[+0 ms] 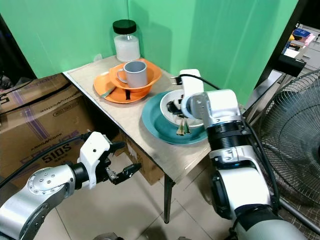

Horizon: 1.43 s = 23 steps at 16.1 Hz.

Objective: Setting the table

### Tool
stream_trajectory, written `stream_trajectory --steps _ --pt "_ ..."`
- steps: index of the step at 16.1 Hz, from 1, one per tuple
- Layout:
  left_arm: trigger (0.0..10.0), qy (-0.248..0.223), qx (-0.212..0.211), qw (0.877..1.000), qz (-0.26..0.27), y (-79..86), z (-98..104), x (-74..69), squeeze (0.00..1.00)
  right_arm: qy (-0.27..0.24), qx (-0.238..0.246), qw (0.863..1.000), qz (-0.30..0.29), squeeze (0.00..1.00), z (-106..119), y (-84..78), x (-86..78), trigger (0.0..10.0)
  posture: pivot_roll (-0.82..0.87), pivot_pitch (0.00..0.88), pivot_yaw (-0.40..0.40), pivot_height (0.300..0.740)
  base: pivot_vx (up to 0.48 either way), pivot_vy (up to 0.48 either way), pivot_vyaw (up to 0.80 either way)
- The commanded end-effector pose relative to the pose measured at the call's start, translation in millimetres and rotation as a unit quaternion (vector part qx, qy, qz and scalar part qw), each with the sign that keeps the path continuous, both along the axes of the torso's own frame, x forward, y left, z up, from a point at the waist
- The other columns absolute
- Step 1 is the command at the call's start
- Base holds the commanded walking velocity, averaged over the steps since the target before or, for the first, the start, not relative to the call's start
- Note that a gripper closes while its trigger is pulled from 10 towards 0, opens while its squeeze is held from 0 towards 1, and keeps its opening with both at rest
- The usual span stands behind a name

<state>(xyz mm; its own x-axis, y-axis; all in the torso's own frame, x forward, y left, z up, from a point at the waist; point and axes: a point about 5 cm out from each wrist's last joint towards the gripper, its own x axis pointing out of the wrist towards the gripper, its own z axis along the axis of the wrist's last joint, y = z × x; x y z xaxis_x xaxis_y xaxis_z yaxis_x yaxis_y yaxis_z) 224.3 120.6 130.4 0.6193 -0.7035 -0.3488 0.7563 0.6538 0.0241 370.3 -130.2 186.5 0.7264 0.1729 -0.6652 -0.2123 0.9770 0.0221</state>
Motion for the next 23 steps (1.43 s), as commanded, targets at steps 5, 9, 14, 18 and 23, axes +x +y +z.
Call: stream_trajectory --steps 5,9,14,18,23 --pt "10.0 -0.007 0.003 1.0 -0.008 -1.5 2.9 -1.1 0.0 0.015 -0.02 1.0 -0.009 0.0 -4.2 -12.6 -1.1 6.1 0.0 0.0 0.013 0.74 0.0 0.0 0.0" --pt "10.0 -0.003 0.002 1.0 -0.015 -2.9 1.6 -2.1 0.0 0.041 -0.026 0.999 0.006 0.0 -15.0 -12.5 -7.1 9.0 -0.01 0.0 0.019 0.74 0.0 0.0 0.0" --pt "10.0 -0.003 0.001 1.0 -0.016 -3.6 1.0 -0.8 0.0 0.048 -0.026 0.998 0.009 0.0 -18.3 -11.7 -8.8 3.5 -0.01 0.0 0.016 0.74 0.0 0.0 0.0" --pt "10.0 -0.001 0.0 1.0 -0.017 -3.8 0.6 -1.5 0.0 0.048 -0.026 0.998 0.01 0.0 -18.6 -11.7 -7.7 0.0 0.0 0.0 0.013 0.74 0.0 0.0 0.0" --pt "10.0 -0.002 -0.002 1.0 -0.018 -4.4 1.2 -0.7 0.0 0.044 -0.028 0.999 0.015 0.0 -17.2 -10.3 -6.3 0.0 -0.01 0.0 0.012 0.74 0.0 0.0 0.0"
